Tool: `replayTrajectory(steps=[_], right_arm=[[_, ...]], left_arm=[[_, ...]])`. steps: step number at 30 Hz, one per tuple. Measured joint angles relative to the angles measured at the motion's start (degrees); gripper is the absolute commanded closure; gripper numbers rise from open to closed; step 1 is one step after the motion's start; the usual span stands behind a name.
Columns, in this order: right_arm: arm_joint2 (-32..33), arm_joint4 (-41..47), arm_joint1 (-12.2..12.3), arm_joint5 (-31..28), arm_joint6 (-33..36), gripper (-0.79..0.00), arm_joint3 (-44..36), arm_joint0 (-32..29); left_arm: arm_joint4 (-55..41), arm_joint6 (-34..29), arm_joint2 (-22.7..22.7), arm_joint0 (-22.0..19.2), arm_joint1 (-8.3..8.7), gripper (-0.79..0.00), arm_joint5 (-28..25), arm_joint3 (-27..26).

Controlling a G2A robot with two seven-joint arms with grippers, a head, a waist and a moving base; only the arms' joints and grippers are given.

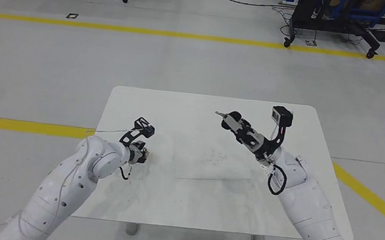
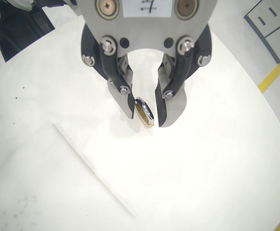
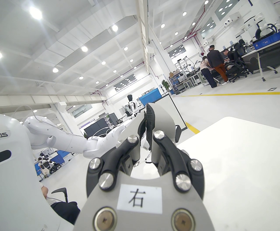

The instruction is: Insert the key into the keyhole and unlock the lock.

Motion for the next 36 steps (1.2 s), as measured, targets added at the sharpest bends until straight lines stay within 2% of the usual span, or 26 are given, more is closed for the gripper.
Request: replayTrajectory(steps=[2,4,24,27,31,36], right_arm=[[0.0,0.0,0.0,0.0,0.0,0.000,0.0,0.0],[0.0,0.0,0.0,0.0,0.0,0.000,0.0,0.0],[0.0,0.0,0.0,0.0,0.0,0.000,0.0,0.0],[0.0,0.0,0.0,0.0,0.0,0.000,0.0,0.0],[0.0,0.0,0.0,0.0,0.0,0.000,0.0,0.0],[0.0,0.0,0.0,0.0,0.0,0.000,0.0,0.0]], left_arm=[[-0.1,-0.1,0.1,-0.2,-0.14,-0.148,-0.1,0.4],[-0.1,-0.3,0.3,-0.4,-0.28,0.000,-0.1,0.7],[-0.3,0.8,0.5,-1.1,-1.15,0.000,-1.3,2.5],[-3.4,3.3,-0.8,-0.9,-1.17,0.000,-2.6,2.9],[-12.5,2.7,-3.3,-0.4,-0.82,0.000,-8.7,0.7],[-10.5,2.6,-3.5,-0.4,-0.73,0.000,-8.4,-0.1]])
